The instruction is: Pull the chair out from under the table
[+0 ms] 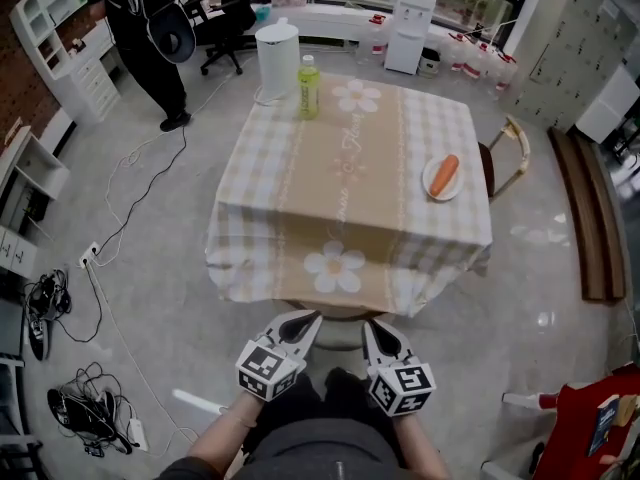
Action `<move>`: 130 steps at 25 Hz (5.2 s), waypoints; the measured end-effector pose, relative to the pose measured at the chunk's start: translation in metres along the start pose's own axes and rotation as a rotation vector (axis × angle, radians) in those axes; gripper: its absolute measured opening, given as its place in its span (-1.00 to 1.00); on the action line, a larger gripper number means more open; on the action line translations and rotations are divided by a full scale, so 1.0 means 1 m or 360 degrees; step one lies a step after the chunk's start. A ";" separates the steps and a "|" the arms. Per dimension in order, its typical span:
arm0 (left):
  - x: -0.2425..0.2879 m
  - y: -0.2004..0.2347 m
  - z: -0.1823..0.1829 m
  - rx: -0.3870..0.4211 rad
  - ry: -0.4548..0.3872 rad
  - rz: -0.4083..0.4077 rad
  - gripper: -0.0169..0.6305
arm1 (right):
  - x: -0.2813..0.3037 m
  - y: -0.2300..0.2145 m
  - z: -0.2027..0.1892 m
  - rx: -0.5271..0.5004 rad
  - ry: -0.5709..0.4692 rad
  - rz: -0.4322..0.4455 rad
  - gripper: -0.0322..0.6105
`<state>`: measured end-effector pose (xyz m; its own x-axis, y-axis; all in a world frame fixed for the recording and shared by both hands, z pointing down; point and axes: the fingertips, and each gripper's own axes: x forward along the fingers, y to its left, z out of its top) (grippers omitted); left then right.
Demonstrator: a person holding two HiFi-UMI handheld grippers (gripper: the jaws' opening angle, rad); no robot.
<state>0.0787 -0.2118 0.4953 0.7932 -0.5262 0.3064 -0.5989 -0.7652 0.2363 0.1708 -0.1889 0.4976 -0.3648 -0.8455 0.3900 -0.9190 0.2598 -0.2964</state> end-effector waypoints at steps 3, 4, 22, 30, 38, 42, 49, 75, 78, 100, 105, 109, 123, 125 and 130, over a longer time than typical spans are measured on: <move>-0.003 -0.010 -0.005 -0.0001 0.0024 -0.0008 -0.92 | -0.008 -0.001 -0.005 -0.0050 0.0032 0.0086 -0.86; -0.004 -0.013 -0.007 -0.0005 0.0037 -0.0009 -0.92 | -0.011 -0.001 -0.007 -0.0072 0.0048 0.0112 -0.86; 0.001 -0.072 -0.039 0.0137 0.0206 -0.0120 -0.92 | -0.035 0.024 -0.039 -0.0582 0.0243 0.0590 -0.86; 0.004 -0.090 -0.061 0.0437 0.0478 -0.0299 -0.92 | -0.034 0.032 -0.064 -0.0963 0.0418 0.0788 -0.85; 0.003 -0.097 -0.076 0.0658 0.0701 -0.0403 -0.57 | -0.035 0.030 -0.078 -0.1099 0.0526 0.0834 -0.85; 0.002 -0.090 -0.083 0.0752 0.0811 -0.0436 -0.45 | -0.030 0.034 -0.084 -0.1247 0.0580 0.0872 -0.49; -0.004 -0.079 -0.097 0.0888 0.0973 -0.0529 -0.32 | -0.021 0.041 -0.097 -0.1537 0.0658 0.0859 -0.30; 0.008 -0.033 -0.149 0.1431 0.1359 -0.0726 -0.23 | 0.017 0.018 -0.148 -0.2018 0.1017 0.0780 -0.30; 0.008 -0.026 -0.155 0.1521 0.1406 -0.0728 -0.23 | 0.023 0.019 -0.152 -0.2005 0.1044 0.0775 -0.30; 0.033 0.001 -0.193 0.1748 0.1466 -0.0768 -0.37 | 0.057 0.013 -0.178 -0.1963 0.1210 0.0799 -0.30; 0.035 0.001 -0.197 0.1797 0.1439 -0.0791 -0.49 | 0.060 0.011 -0.183 -0.1906 0.1232 0.0827 -0.32; 0.035 0.001 -0.198 0.1820 0.1433 -0.0806 -0.56 | 0.058 0.011 -0.189 -0.1987 0.1276 0.0865 -0.51; 0.033 -0.001 -0.198 0.1801 0.1465 -0.0833 -0.64 | 0.057 0.011 -0.188 -0.2033 0.1266 0.0859 -0.63; 0.033 0.000 -0.197 0.1804 0.1461 -0.0830 -0.64 | 0.057 0.011 -0.188 -0.2040 0.1268 0.0861 -0.64; 0.034 0.000 -0.198 0.1820 0.1456 -0.0820 -0.65 | 0.057 0.011 -0.189 -0.2047 0.1267 0.0860 -0.66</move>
<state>0.0835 -0.1560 0.6886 0.2894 -0.0542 0.9557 0.4460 -0.8758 -0.1847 0.1111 -0.1462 0.6817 -0.2763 -0.1897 0.9422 -0.0225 0.9813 0.1909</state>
